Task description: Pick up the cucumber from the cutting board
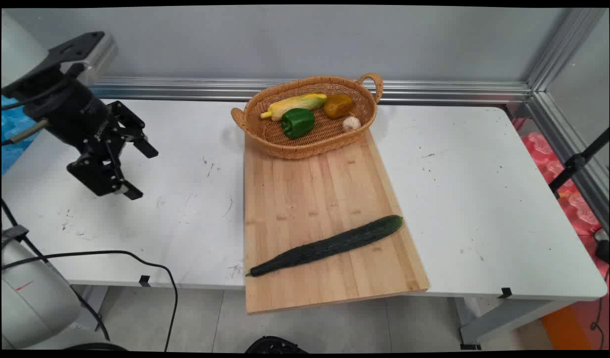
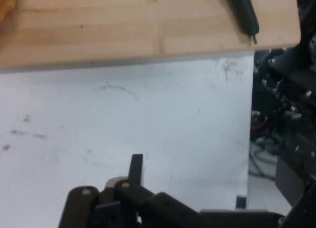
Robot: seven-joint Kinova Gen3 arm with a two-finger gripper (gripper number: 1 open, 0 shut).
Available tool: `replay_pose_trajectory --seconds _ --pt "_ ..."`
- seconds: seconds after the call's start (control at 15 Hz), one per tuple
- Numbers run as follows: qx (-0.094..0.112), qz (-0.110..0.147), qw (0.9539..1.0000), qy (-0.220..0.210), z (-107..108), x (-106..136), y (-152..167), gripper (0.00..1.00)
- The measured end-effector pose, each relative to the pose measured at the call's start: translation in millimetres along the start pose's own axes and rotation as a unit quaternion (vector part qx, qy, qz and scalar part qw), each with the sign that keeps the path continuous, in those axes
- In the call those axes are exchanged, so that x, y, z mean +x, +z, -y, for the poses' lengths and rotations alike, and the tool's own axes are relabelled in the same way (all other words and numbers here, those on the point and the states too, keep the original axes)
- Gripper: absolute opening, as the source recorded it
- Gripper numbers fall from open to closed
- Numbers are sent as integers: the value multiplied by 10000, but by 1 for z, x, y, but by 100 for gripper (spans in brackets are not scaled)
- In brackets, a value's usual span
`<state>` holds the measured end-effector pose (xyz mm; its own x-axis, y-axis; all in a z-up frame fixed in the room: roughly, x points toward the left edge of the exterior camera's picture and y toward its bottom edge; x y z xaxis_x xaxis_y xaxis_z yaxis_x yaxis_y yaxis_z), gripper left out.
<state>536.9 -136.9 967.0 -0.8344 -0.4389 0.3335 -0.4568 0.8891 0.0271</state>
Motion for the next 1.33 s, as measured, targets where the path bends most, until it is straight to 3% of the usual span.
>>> replay_pose_trajectory --seconds 0.53,1.07,1.33 --pt "-211 -408 9963 -729 -24 73 28 100" --pt "-176 -325 9911 -1279 -52 152 92 100" --pt "-101 -247 9895 -1422 -60 180 123 100"
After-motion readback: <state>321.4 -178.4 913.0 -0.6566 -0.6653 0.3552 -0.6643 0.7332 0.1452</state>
